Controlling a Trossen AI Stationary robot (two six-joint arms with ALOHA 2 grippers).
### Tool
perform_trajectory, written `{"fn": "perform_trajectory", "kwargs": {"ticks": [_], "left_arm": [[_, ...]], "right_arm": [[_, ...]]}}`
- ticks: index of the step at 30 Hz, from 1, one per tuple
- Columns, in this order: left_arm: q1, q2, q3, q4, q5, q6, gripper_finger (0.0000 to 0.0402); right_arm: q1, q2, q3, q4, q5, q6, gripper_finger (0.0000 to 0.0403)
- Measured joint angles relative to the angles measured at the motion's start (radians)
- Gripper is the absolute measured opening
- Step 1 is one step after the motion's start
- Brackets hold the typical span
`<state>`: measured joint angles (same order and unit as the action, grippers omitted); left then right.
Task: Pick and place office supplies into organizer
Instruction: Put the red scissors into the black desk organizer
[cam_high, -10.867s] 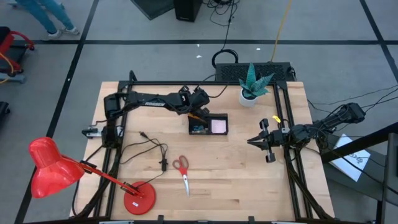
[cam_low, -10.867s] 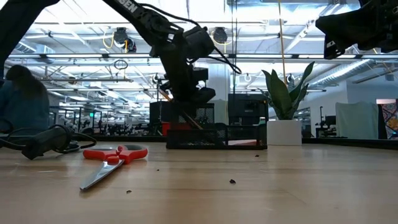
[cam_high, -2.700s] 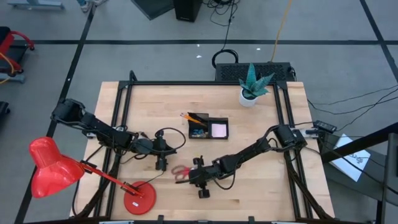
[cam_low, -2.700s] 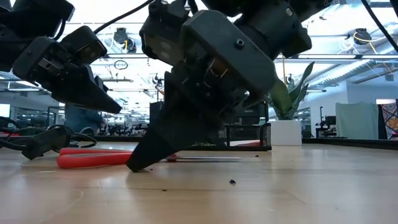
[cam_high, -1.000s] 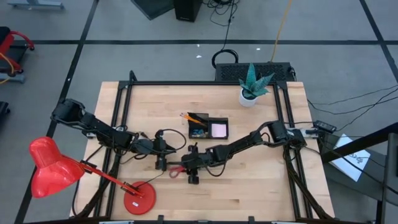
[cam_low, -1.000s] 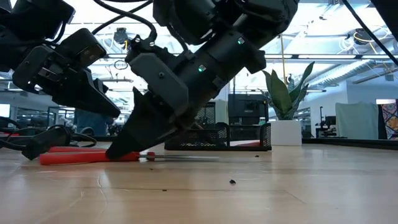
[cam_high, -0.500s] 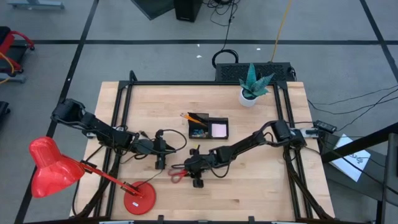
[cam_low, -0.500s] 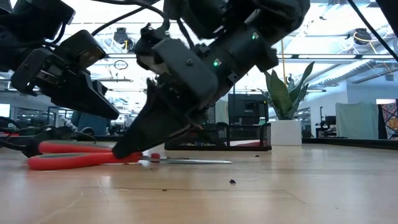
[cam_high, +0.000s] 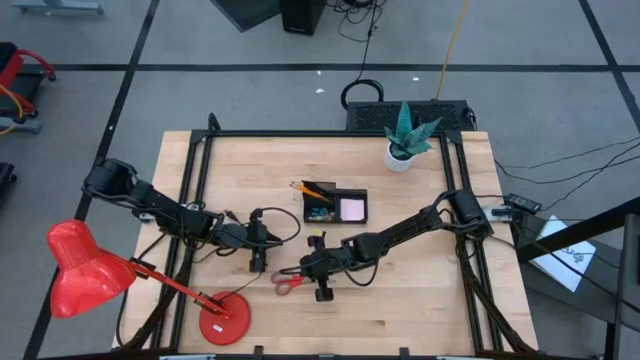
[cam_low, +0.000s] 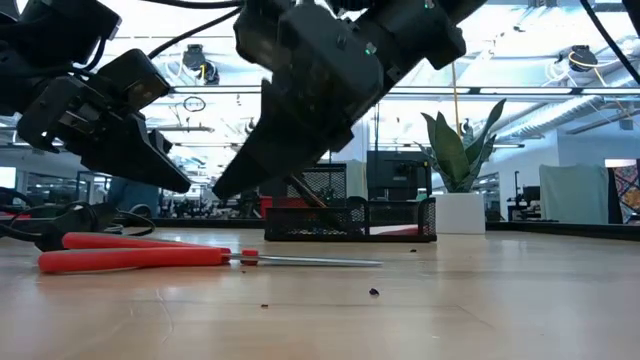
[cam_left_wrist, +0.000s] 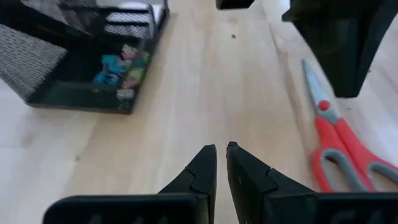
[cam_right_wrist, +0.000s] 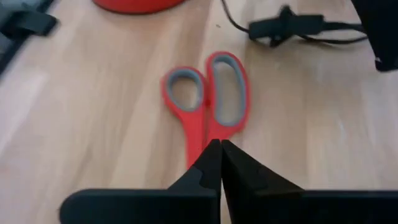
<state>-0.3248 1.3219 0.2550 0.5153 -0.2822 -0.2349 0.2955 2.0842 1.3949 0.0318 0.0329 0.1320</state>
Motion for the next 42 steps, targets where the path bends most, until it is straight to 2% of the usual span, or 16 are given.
{"fn": "perform_trajectory", "kwargs": {"ticks": [5,12,16,19,23,27,35,42], "left_arm": [[0.0,0.0,0.0,-0.002,0.007,-0.028,0.0047],[0.02,0.0,0.0,0.003,-0.015,-0.03,0.0047],[0.03,0.0,0.0,0.003,-0.015,-0.042,0.0047],[0.03,0.0,0.0,0.003,0.014,-0.056,0.0047],[0.029,0.0,0.0,0.001,0.019,-0.056,0.0047],[0.029,0.0,0.0,0.003,0.019,-0.055,0.0047],[0.029,0.0,0.0,0.004,0.011,-0.029,0.0047],[0.029,0.0,0.0,-0.004,0.011,-0.032,0.0047]], "right_arm": [[0.009,-0.002,0.001,0.019,-0.043,0.004,0.0029],[0.021,-0.003,0.002,0.181,-0.064,0.008,0.0107],[0.018,-0.003,0.002,0.191,-0.06,-0.004,0.0145],[0.014,0.007,0.003,0.192,-0.06,-0.024,0.0159],[0.009,0.034,0.004,0.172,-0.063,-0.044,0.0159],[-0.001,0.067,0.003,0.08,-0.086,-0.051,0.0146],[-0.004,0.113,0.004,0.113,-0.033,-0.068,0.012],[-0.018,0.18,0.011,-0.051,-0.033,0.019,0.0094]]}}
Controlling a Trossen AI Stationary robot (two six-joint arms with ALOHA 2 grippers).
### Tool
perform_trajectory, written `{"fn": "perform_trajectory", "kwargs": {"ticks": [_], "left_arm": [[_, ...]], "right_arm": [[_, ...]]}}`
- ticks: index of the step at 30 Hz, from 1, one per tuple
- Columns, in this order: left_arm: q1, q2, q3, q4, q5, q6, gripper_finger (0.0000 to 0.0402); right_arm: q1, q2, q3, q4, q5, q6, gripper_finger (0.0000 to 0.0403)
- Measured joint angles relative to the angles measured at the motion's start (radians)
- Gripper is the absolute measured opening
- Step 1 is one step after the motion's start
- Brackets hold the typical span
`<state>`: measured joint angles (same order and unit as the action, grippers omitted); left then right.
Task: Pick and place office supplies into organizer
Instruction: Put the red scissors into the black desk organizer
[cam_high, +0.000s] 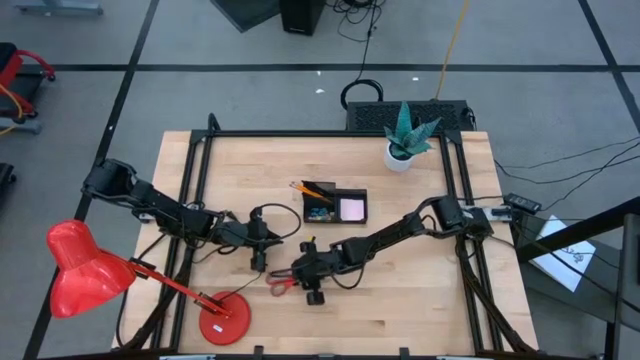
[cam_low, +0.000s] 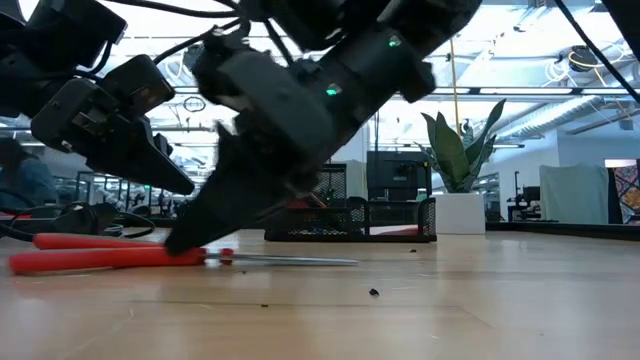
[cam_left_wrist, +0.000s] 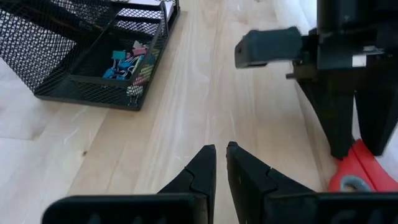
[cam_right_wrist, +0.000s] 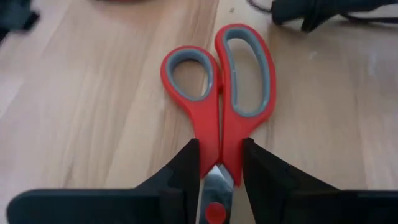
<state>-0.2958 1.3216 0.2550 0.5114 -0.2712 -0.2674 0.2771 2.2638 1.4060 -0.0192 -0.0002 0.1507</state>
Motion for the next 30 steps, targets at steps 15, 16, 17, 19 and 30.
{"fn": "perform_trajectory", "kwargs": {"ticks": [15,16,17,19,30], "left_arm": [[0.0,0.0,0.0,-0.022,0.0,-0.007,0.0047],[0.0,0.0,0.0,-0.023,0.0,-0.007,0.0047],[0.0,0.0,0.0,-0.023,0.0,-0.007,0.0047],[0.0,0.0,0.0,-0.023,0.0,-0.007,0.0047],[0.0,0.0,0.0,-0.027,0.006,-0.031,0.0047]], "right_arm": [[-0.022,-0.004,-0.074,-0.002,-0.011,0.236,0.0088],[-0.022,-0.007,-0.075,-0.004,-0.011,0.247,0.0088],[-0.021,-0.015,-0.075,-0.016,-0.006,0.257,0.0088],[-0.021,-0.028,-0.076,-0.057,-0.001,0.275,0.0088],[0.011,-0.212,-0.194,-0.394,0.086,0.379,0.0083]]}}
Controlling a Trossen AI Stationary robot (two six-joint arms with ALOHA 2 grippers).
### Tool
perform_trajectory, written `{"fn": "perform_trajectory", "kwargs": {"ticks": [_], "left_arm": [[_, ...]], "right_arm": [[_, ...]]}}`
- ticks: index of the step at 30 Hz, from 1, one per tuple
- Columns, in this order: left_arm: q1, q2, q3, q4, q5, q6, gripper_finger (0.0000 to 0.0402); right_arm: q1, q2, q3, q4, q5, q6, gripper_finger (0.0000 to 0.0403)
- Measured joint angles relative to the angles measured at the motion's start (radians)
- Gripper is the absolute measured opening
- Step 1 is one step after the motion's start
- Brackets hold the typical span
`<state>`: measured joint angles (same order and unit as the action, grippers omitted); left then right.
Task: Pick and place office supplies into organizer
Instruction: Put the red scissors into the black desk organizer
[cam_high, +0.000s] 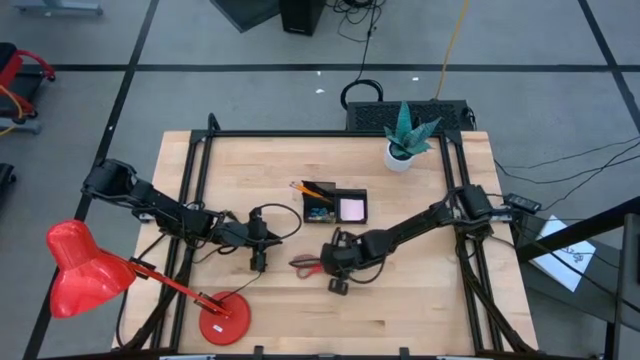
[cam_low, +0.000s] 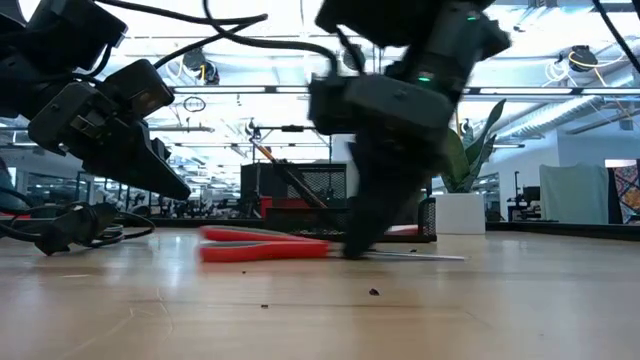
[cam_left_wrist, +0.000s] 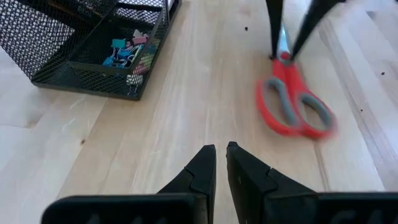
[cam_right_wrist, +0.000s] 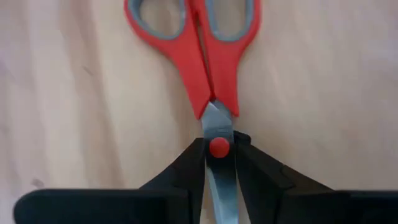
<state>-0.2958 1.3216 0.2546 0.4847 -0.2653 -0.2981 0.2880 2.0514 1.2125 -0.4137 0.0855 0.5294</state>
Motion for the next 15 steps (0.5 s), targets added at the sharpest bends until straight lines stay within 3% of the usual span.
{"fn": "perform_trajectory", "kwargs": {"ticks": [6,11,15], "left_arm": [[0.0,0.0,0.0,0.012,-0.001,0.0,0.0047],[0.0,0.0,0.0,0.049,-0.002,0.001,0.0047],[0.0,0.0,0.0,0.06,-0.003,0.001,0.0047]], "right_arm": [[0.037,-0.164,-0.123,0.128,0.149,-0.039,0.007],[0.052,-0.268,-0.217,0.317,0.148,-0.101,0.0072],[0.054,-0.306,-0.266,0.454,0.089,-0.117,0.0072]]}}
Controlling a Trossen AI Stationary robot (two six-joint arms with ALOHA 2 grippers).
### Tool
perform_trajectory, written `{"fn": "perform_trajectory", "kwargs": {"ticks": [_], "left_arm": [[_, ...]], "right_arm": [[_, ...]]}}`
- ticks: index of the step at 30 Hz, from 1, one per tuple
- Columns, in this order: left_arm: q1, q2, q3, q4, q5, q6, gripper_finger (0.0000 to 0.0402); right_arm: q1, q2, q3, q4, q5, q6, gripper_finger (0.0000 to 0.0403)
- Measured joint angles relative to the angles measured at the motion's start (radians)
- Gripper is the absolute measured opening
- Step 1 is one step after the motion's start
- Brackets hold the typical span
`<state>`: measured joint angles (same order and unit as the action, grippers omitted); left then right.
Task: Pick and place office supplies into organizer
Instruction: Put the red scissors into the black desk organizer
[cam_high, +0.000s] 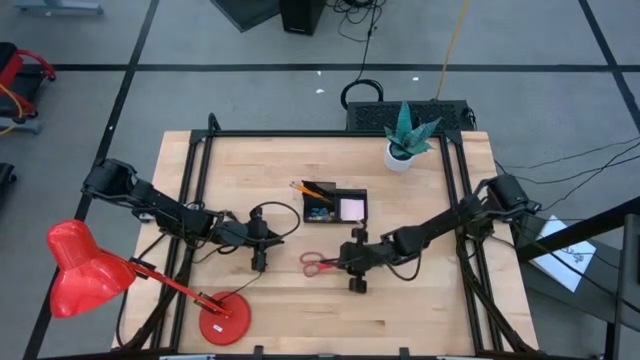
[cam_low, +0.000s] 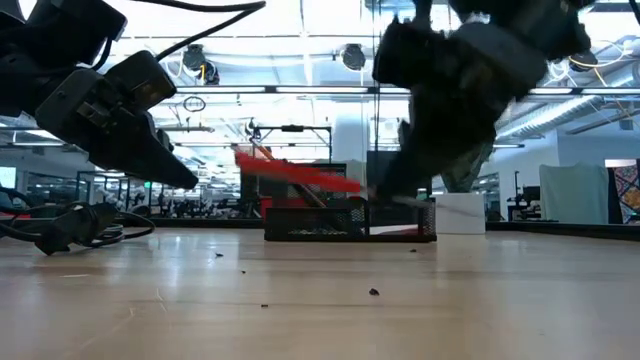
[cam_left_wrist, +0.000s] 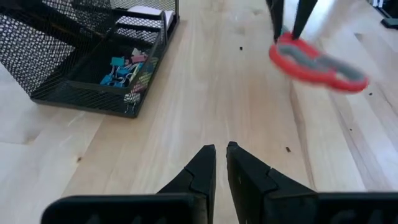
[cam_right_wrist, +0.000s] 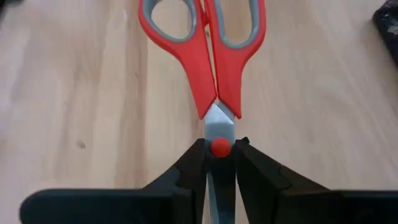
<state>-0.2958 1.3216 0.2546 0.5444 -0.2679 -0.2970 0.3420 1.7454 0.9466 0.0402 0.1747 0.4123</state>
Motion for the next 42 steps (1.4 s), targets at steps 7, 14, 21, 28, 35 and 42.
{"fn": "perform_trajectory", "kwargs": {"ticks": [7,14,21,28,35,42], "left_arm": [[0.0,0.0,0.0,0.0,-0.004,0.0,0.0047],[0.0,0.0,0.0,-0.001,-0.004,0.003,0.0047],[0.0,0.0,0.0,-0.002,-0.004,0.003,0.0047],[0.0,0.0,0.0,-0.002,0.006,-0.027,0.0047],[-0.008,0.0,0.0,-0.002,0.032,-0.046,0.0046],[-0.02,0.0,0.0,0.041,0.027,-0.028,0.0007]], "right_arm": [[-0.002,-0.003,-0.004,0.054,-0.047,-0.035,0.0067],[-0.003,-0.002,-0.005,0.048,-0.048,-0.051,0.0044],[-0.002,-0.002,-0.004,0.05,-0.048,-0.059,0.0015],[-0.002,-0.003,-0.003,0.062,-0.017,-0.089,0.0014],[-0.027,-0.003,-0.003,0.065,0.077,-0.152,0.0027],[-0.095,0.003,-0.002,0.093,0.083,-0.2,0.0029]]}}
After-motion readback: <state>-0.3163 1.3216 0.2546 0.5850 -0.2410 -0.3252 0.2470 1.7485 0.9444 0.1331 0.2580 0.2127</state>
